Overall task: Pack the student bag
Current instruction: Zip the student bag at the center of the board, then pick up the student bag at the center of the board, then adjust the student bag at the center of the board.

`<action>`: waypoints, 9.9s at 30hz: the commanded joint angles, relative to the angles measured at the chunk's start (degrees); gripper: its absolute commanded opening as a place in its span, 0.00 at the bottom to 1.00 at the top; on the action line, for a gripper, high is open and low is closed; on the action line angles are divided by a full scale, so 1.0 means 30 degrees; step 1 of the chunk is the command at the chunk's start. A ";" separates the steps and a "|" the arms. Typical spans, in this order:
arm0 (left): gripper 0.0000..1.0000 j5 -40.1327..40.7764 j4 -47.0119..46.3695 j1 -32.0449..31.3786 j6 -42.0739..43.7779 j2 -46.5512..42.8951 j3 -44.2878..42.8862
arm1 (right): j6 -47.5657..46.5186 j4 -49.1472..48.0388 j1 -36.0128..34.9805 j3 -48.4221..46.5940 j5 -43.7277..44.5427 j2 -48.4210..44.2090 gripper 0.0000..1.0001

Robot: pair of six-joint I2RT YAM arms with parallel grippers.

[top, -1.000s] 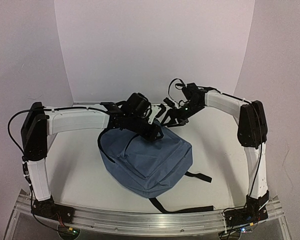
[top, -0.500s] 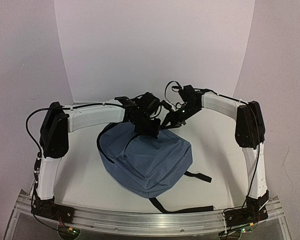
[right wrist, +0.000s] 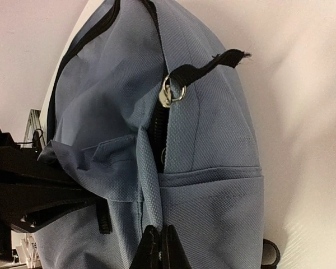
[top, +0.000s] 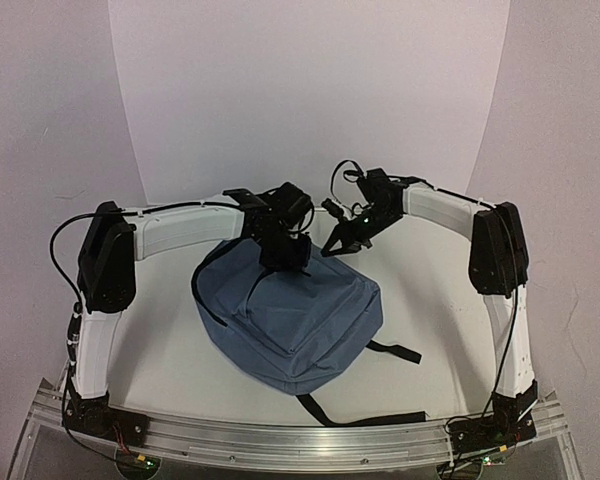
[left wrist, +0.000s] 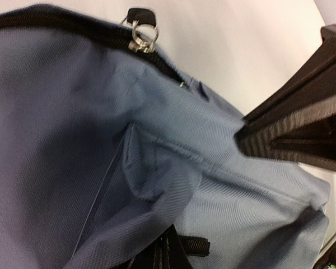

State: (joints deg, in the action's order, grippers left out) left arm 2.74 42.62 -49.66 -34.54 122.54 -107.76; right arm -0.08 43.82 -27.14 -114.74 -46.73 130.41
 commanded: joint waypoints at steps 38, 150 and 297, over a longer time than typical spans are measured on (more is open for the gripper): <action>0.00 -0.5775 0.0076 0.1025 0.0968 -0.2055 0.0861 | -0.1925 -0.1452 -0.1052 -0.0243 0.2209 -0.0765 0.81; 0.00 -0.0339 -0.3921 0.5171 -0.0092 -0.5446 -0.7899 | -0.5228 0.2885 0.3879 0.3375 0.5101 -0.3552 0.98; 0.00 -1.5113 -1.1797 0.5652 -0.6237 -0.4204 -0.5562 | -0.6773 -1.2237 -0.5872 1.4342 0.4859 -1.3706 0.55</action>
State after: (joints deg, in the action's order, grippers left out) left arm -42.33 13.55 -34.51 -53.94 107.81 -113.47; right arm -19.92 17.50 -41.00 -75.22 -34.86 90.20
